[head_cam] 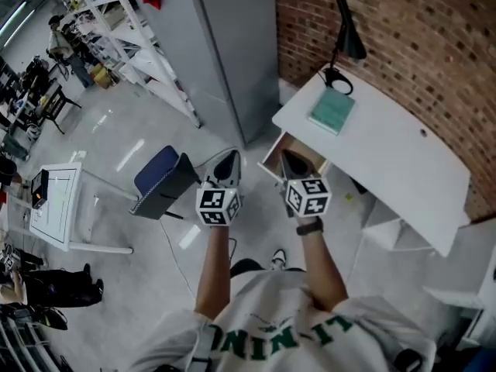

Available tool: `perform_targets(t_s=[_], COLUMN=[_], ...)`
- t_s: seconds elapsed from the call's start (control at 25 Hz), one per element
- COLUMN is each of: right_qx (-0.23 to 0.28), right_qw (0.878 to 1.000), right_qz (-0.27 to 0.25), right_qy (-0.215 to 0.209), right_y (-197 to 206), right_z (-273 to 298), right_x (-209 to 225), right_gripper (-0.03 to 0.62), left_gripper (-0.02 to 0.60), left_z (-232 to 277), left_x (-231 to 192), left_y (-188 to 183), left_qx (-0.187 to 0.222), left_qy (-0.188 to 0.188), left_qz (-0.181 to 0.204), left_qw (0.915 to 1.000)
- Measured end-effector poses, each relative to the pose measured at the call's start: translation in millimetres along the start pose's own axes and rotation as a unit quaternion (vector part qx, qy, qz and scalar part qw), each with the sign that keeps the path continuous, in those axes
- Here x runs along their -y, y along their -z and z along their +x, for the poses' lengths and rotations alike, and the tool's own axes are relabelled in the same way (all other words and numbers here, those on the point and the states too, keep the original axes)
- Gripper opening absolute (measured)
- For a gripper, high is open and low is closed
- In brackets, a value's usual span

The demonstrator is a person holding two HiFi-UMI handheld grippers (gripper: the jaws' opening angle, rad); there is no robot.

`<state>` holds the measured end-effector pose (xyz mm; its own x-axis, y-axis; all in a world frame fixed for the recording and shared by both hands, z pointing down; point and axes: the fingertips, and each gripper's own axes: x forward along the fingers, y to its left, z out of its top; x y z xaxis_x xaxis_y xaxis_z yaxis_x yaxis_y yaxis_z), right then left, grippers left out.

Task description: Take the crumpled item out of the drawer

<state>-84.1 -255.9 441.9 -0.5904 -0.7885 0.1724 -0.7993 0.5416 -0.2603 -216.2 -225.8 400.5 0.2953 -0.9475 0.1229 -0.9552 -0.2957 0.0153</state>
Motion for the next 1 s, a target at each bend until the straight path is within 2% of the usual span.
perform_targets(t_s=[0.24, 0.56, 0.76, 1.0], right_qx=[-0.008, -0.036, -0.062, -0.086], right_qw=[0.997, 0.987, 0.980, 0.971], right_qz=[0.014, 0.030, 0.040, 0.076], right_qy=[0.075, 0.155, 0.183, 0.211], right_y=[8, 37, 54, 80], right_z=[-25, -28, -6, 19], right_x=[70, 123, 145, 166], right_gripper=[0.005, 0.005, 0.005, 0.005], left_gripper=[-0.006, -0.006, -0.006, -0.006], left_z=[68, 136, 174, 202], left_x=[66, 111, 110, 103], left_y=[16, 44, 68, 101], left_qx=[-0.022, -0.039, -0.065, -0.104], left_qy=[0.095, 0.199, 0.234, 0.265], left_qz=[0.020, 0.025, 0.017, 0.011], left_qw=[0.9951, 0.9790, 0.9699, 0.9587])
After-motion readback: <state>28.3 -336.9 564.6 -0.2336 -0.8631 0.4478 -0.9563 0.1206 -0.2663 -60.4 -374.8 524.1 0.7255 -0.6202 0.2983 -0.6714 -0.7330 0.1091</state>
